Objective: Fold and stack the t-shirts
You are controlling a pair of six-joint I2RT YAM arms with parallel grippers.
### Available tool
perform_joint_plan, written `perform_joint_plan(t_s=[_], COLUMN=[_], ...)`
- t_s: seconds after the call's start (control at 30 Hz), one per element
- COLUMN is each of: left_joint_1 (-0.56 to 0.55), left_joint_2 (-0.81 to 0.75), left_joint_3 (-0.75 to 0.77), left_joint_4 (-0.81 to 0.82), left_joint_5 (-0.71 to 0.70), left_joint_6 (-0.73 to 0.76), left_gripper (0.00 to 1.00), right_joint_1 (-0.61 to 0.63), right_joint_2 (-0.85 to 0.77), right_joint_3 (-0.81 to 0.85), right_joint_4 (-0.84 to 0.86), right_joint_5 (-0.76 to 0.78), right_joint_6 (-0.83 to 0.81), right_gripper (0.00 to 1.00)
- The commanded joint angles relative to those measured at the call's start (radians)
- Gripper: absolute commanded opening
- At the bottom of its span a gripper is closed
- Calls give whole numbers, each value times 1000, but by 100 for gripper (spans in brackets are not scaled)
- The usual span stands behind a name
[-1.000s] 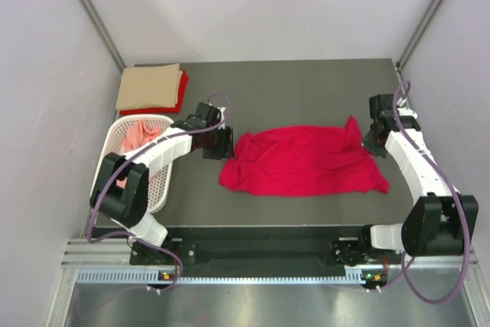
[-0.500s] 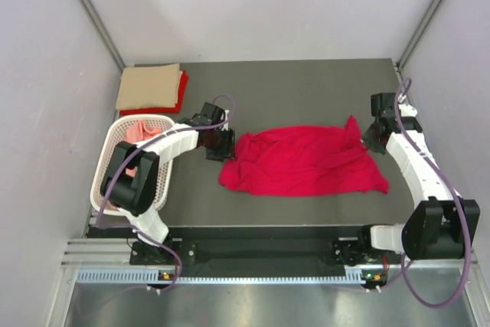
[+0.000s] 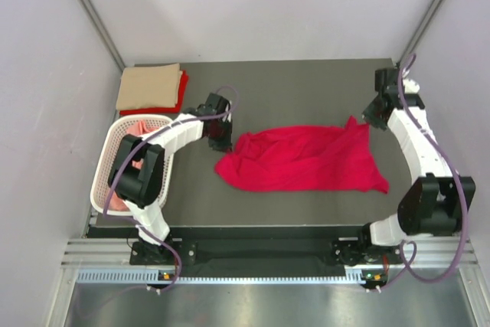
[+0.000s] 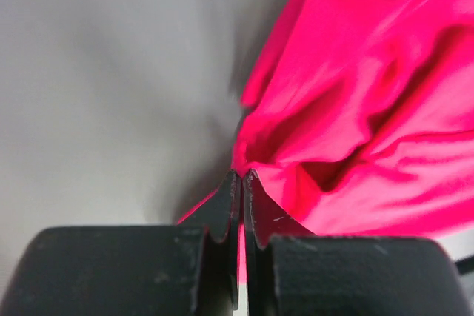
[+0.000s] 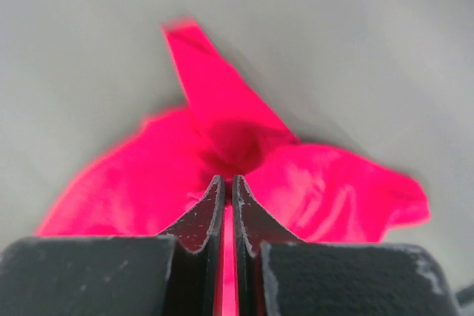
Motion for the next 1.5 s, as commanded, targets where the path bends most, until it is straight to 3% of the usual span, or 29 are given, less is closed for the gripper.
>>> perform_joint_plan(t_s=[0.0, 0.17, 0.3, 0.43, 0.57, 0.67, 0.7, 0.8, 0.97, 1.23, 1.47], left_joint_1=[1, 2, 2, -2, -20, -42, -45, -44, -44, -44, -42], left_joint_2=[-21, -95, -153, -236, -346, -395, -411, -475, -534, -554, -623], left_joint_3=[176, 250, 201, 56, -195, -323, -345, -382, -385, -440, -480], left_joint_4=[-57, -109, -105, -57, 48, 95, 98, 93, 109, 127, 52], left_joint_5=[-112, -208, -183, -116, -25, 44, 36, -2, 26, 70, -76], left_joint_6=[-1, 3, -1, -47, -110, -147, -150, -147, -118, -191, -378], left_gripper=[0, 0, 0, 0, 0, 21, 38, 51, 53, 52, 52], right_joint_1=[-59, -126, -136, -136, -136, -137, -137, -136, -137, -137, -137], right_joint_2=[56, 78, 12, -100, -272, -356, -387, -437, -480, -528, -549], right_joint_3=[224, 439, 410, 200, -157, -271, -285, -308, -302, -282, -326], right_joint_4=[-9, -89, -75, -95, -43, -57, -62, -66, -88, -97, -60], right_joint_5=[17, 64, 29, -34, -28, -28, -35, -94, -75, -45, -115], right_joint_6=[-34, -57, -92, -76, -46, -34, -28, -33, -43, -42, -31], right_gripper=[0, 0, 0, 0, 0, 0, 0, 0, 0, 0, 0])
